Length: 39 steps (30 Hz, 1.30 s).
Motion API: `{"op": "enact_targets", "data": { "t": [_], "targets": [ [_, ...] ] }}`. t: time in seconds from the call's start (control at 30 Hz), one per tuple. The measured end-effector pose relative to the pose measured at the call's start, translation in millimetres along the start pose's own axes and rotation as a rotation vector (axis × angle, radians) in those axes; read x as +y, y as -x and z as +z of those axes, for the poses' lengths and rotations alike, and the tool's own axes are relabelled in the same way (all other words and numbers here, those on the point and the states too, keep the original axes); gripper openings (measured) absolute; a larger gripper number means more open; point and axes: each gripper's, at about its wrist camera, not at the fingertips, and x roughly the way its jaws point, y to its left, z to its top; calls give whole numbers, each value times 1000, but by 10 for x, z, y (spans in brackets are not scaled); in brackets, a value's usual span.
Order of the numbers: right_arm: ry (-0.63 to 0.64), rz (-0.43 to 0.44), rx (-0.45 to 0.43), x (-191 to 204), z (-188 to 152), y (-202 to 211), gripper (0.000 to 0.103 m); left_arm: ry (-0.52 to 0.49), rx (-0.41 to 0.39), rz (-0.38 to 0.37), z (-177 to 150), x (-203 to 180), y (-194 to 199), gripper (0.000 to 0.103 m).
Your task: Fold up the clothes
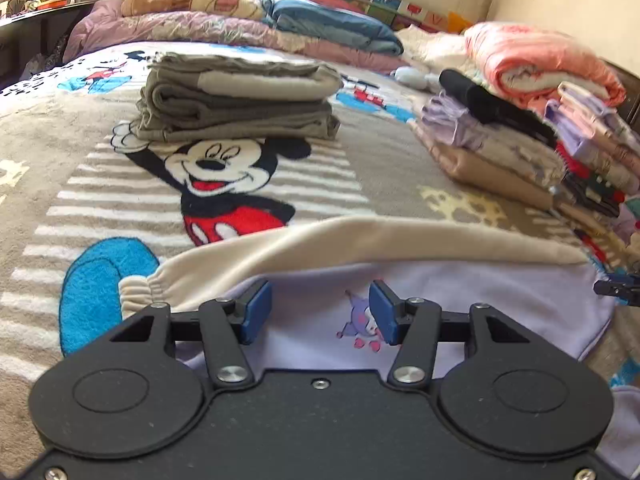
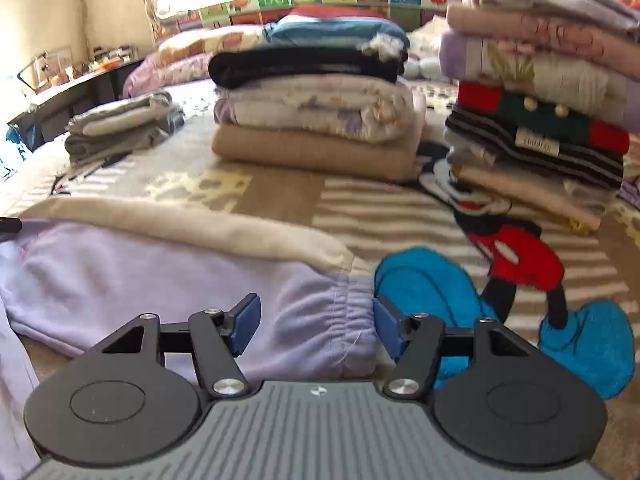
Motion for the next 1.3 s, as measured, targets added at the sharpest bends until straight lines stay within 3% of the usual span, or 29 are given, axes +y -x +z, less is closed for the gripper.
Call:
{"op": "enact_targets", "data": {
  "t": [0.13,0.23,0.33,0.43,0.6,0.77,0.83,0.93,1.03,1.1,1.17,1.3],
  "targets": [
    [65,42,-72,112,102,0,60,140,-23,-30,35,206,40,53],
    [16,35,71,77,108,-304,59,194,4,34,23,320,-13,53],
    [36,27,111,106,109,-346,61,262,20,54,-24,456,-72,53],
    [57,21,123,148,116,-312,61,322,-4,9,-10,543,14,53],
    [54,52,41,316,149,-81,61,430,-97,-97,79,696,331,53],
    [163,147,23,778,256,-67,60,496,-141,-222,123,818,556,53],
    [205,217,35,1054,289,-112,60,532,-119,-252,126,856,563,62],
    [263,309,45,1511,281,-149,55,525,-46,-267,106,812,444,66],
    [326,382,59,1965,226,-195,48,471,64,-164,35,717,194,67],
    [416,354,107,2245,91,-286,48,427,118,-60,-44,673,18,66],
    [472,331,157,2406,-48,-351,47,404,111,-60,-19,611,41,67],
    [432,294,111,2310,9,-139,48,338,89,-68,13,501,112,67]
  ]
}}
